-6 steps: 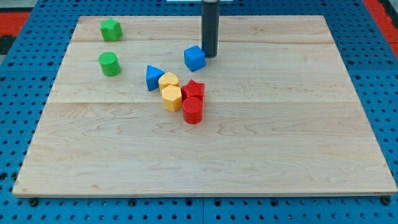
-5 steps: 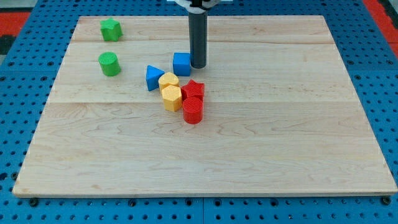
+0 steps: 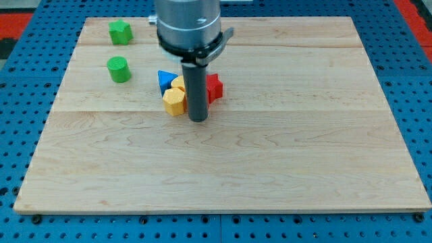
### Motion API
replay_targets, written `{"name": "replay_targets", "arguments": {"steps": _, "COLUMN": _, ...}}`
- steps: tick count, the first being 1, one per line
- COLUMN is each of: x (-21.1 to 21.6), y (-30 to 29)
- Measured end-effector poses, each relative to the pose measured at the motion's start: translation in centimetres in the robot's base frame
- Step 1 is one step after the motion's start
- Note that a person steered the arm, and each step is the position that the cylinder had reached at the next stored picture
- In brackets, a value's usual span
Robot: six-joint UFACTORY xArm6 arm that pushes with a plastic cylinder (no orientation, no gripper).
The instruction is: Push red circle towards the top center
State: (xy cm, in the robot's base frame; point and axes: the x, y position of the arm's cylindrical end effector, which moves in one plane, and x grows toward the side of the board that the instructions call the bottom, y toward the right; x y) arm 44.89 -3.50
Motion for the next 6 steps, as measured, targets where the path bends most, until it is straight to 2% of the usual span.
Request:
{"name": "replay_targets", "arguments": {"steps": 1, "x": -1.8, "y": -1.0}}
{"name": "replay_targets", "arguments": {"steps": 3, "x": -8.5, "y": 5.4}}
{"name": "replay_targets", "arguments": {"steps": 4, "x": -11.2, "y": 6.8}}
{"name": "replay_targets", "arguments": {"steps": 5, "x": -11.3, "y": 4.0}}
{"name": "replay_targets", "arguments": {"steps": 6, "x": -6.5, "y": 6.4}}
